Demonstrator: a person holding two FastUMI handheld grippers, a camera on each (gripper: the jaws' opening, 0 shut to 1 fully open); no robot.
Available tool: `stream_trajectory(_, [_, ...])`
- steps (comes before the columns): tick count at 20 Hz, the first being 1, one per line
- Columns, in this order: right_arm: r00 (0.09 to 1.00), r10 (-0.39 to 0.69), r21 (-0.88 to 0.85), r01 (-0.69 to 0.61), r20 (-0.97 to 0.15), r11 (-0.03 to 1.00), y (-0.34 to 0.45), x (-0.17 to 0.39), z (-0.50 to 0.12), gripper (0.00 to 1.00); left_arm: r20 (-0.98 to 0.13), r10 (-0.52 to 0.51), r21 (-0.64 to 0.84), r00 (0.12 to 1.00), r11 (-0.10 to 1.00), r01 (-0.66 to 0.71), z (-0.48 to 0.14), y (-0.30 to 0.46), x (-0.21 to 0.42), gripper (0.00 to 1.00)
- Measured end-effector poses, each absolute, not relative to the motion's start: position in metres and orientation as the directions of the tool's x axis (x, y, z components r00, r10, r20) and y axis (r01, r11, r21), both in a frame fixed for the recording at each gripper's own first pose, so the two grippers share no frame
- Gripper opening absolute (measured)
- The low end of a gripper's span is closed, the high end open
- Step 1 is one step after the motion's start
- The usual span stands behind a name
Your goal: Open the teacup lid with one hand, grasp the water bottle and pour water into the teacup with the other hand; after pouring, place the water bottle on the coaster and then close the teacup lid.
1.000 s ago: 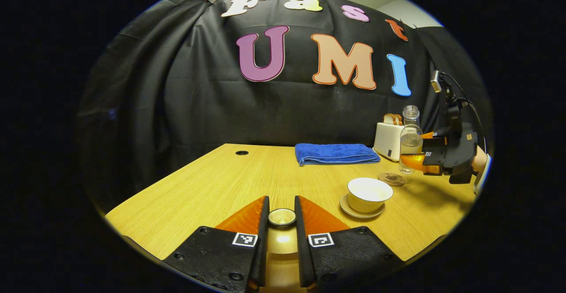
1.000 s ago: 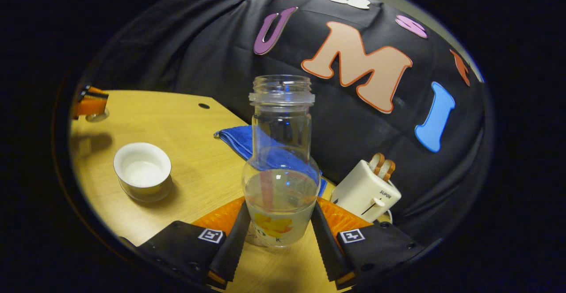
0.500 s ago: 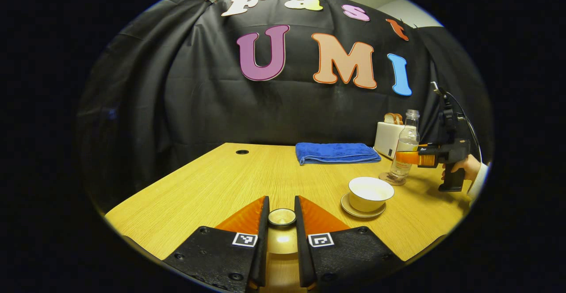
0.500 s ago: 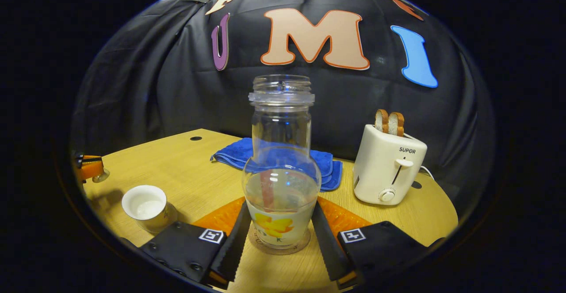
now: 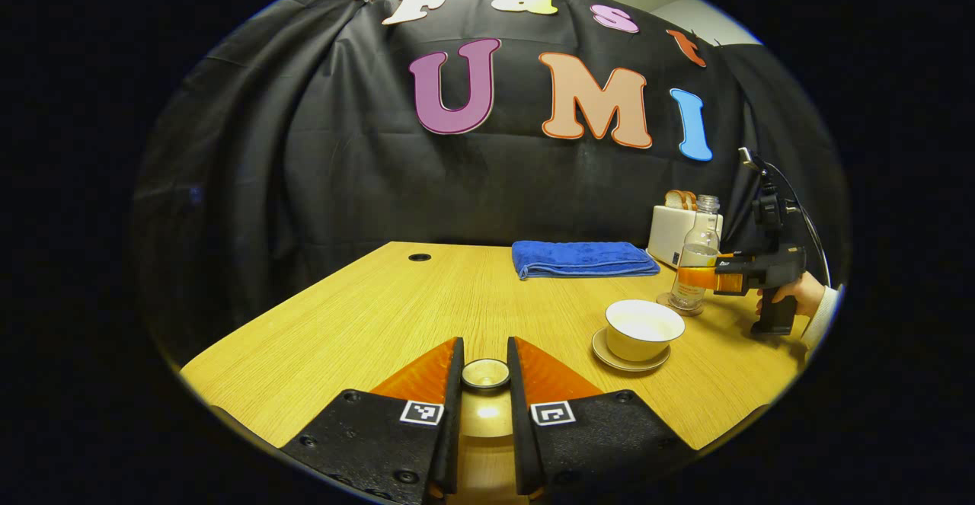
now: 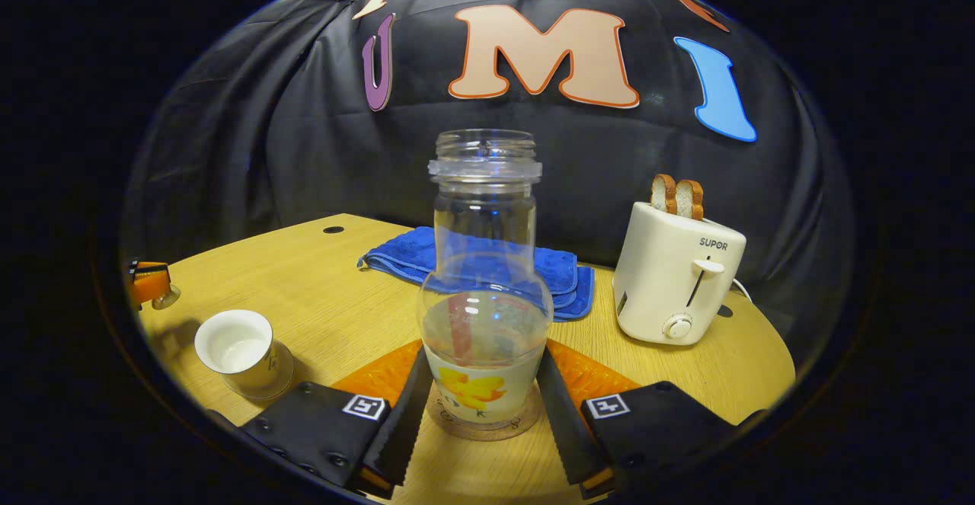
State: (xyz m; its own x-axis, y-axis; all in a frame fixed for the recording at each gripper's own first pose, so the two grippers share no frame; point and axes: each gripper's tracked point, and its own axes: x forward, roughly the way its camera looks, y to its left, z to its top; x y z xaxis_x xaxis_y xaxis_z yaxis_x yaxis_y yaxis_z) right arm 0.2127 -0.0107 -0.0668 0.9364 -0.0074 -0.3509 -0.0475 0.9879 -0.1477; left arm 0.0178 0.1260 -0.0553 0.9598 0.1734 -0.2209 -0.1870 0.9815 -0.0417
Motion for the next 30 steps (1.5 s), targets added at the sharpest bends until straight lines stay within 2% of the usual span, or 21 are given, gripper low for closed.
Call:
stream_trajectory(9, [0.94,-0.032,-0.151,-0.021,-0.34,0.988,-0.019,0.206,-0.065,0.85,-0.212,0.162,-0.047,0.964,0.983,-0.176,-0.051,0.121,0.018,0.27])
stream_trajectory(11, [0.945,-0.038,-0.154,-0.013,-0.325,0.988,-0.022,0.202,-0.058,0.91,-0.21,0.163,-0.047,0.964,0.983,-0.176,-0.05,0.121,0.018,0.27])
stream_trajectory(12, [0.947,-0.04,-0.158,-0.011,-0.318,0.987,-0.024,0.199,-0.054,0.99,-0.209,0.162,-0.047,0.964,0.983,-0.175,-0.051,0.12,0.018,0.27])
stream_trajectory(13, [0.95,-0.038,-0.157,-0.012,-0.309,0.988,-0.024,0.195,-0.052,0.86,-0.209,0.159,-0.049,0.965,0.984,-0.173,-0.05,0.119,0.018,0.27])
stream_trajectory(15, [0.957,-0.029,-0.15,-0.015,-0.288,0.989,-0.025,0.187,-0.045,1.0,-0.208,0.153,-0.052,0.966,0.984,-0.168,-0.049,0.116,0.019,0.27])
stream_trajectory(16, [0.96,-0.023,-0.143,-0.018,-0.28,0.99,-0.025,0.182,-0.042,0.94,-0.209,0.153,-0.052,0.966,0.985,-0.167,-0.049,0.116,0.018,0.27])
stream_trajectory(23, [0.982,-0.032,-0.137,0.007,-0.184,0.991,-0.038,0.139,-0.018,0.94,-0.22,0.135,-0.045,0.966,0.988,-0.149,-0.052,0.101,0.021,0.27])
stream_trajectory(29, [0.989,-0.032,-0.106,0.017,-0.146,0.994,-0.043,0.106,-0.018,0.94,-0.226,0.128,-0.037,0.966,0.989,-0.14,-0.051,0.093,0.031,0.27])
stream_trajectory(30, [0.989,-0.032,-0.097,0.018,-0.142,0.995,-0.044,0.103,-0.02,0.98,-0.226,0.122,-0.032,0.967,0.991,-0.132,-0.049,0.089,0.034,0.27])
